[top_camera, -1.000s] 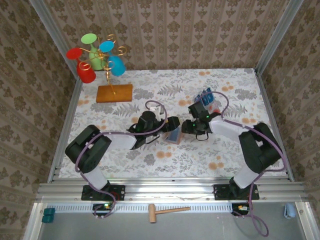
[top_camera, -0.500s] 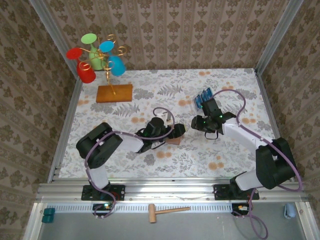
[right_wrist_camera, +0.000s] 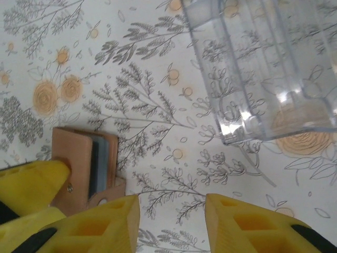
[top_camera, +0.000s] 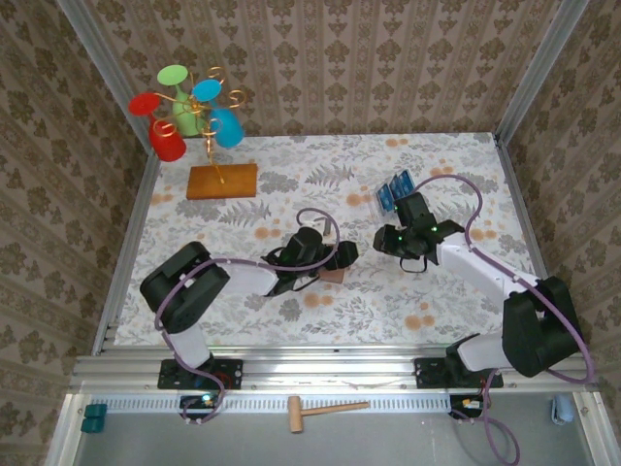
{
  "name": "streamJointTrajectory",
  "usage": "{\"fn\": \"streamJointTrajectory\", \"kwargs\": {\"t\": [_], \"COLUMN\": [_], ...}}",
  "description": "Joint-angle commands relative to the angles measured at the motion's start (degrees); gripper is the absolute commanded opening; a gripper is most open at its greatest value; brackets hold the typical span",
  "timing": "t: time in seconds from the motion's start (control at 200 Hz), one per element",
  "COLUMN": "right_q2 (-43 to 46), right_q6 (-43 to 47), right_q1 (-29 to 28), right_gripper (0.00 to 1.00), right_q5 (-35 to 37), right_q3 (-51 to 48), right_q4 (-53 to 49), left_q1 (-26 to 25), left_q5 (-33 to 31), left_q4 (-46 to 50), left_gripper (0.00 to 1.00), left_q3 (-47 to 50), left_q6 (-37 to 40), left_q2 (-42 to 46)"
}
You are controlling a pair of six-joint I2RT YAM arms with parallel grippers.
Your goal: Put the credit cards into the card holder
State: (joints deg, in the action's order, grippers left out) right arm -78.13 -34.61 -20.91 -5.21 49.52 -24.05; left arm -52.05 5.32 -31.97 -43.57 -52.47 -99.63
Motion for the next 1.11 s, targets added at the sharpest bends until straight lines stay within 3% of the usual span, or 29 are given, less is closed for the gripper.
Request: {"fn": "streamJointTrajectory", "kwargs": {"t": [0.0,0.43,0.775,0.95,1.1], "right_q2": [2.01,-0.11,-9.09,-19.19,-20.75], "right_q6": [-0.93,-7.82,-5.99,-5.05,-4.77], "right_q1": [-0.97,-14.77,-23.6,-25.19,-25.07], "right_gripper": [0.35,0.26,0.23,0.18,0.16], "right_q5": [-4.33,-1.82,0.54,-0.45,0.65], "right_q3": [-2.23,-0.26,10.07,16.98,15.26], "right_q4": [1.67,10.34,11.69,8.93,8.03], "left_q1": [1.34,7.99,20.98,25.46,25.51], "left_q5": [0.78,2.1,2.88,4.34,5.57], "left_q4": [3.56,5.25,14.91,19.38,27.15], "left_gripper": [0.8,0.8,0.8,0.8,0.8], "left_q3": [-3.08,-1.71,4.0,4.99,1.27], "left_q6": [1.76,0.85,3.95,5.38,10.13], "left_q2": [2.87,7.85,17.79,19.74,19.49]}}
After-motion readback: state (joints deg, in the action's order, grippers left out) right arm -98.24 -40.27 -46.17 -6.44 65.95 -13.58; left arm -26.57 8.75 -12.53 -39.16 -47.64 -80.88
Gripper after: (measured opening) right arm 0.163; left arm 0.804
